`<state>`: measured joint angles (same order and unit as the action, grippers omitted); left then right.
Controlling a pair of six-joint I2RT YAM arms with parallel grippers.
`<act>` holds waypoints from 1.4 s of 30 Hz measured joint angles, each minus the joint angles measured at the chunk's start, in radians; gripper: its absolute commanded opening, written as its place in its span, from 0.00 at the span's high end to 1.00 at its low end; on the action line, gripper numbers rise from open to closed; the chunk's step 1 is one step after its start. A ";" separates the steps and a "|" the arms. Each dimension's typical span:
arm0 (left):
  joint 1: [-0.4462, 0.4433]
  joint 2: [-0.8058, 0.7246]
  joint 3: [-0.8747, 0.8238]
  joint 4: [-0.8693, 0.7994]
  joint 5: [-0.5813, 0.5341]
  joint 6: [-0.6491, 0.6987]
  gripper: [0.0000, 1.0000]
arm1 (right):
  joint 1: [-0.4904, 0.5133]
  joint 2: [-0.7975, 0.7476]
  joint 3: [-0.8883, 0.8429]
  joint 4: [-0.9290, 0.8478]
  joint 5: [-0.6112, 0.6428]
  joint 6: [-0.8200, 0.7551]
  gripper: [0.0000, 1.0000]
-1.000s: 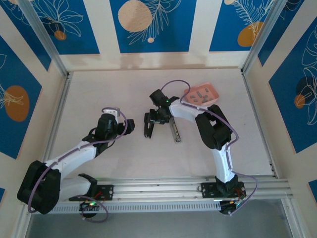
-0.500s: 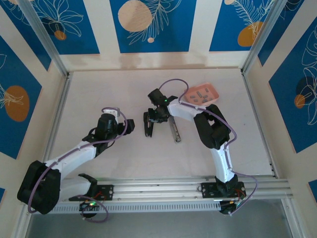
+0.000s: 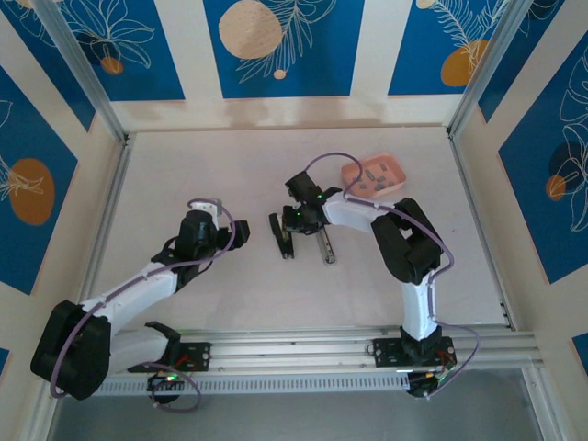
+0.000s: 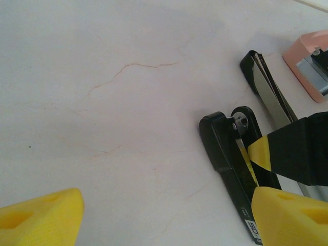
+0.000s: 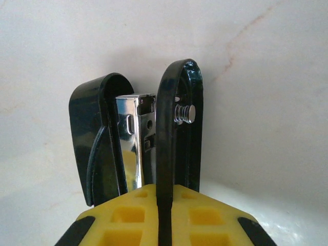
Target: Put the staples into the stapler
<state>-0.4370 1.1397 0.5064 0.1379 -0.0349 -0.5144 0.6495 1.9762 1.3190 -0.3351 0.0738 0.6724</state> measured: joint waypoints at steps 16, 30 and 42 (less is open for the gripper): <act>0.011 -0.007 -0.010 0.046 0.081 -0.001 0.18 | -0.019 -0.192 -0.295 0.297 -0.082 0.011 0.94; 0.014 -0.020 -0.046 0.159 0.170 -0.003 0.21 | -0.019 -0.313 -0.474 0.538 -0.130 -0.005 0.94; 0.016 -0.028 -0.055 0.247 0.247 -0.003 0.22 | -0.003 -0.402 -0.567 0.667 -0.138 -0.057 0.94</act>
<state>-0.4210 1.1114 0.4515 0.3847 0.2119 -0.5179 0.6468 1.5742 0.7517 0.3317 -0.0643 0.6151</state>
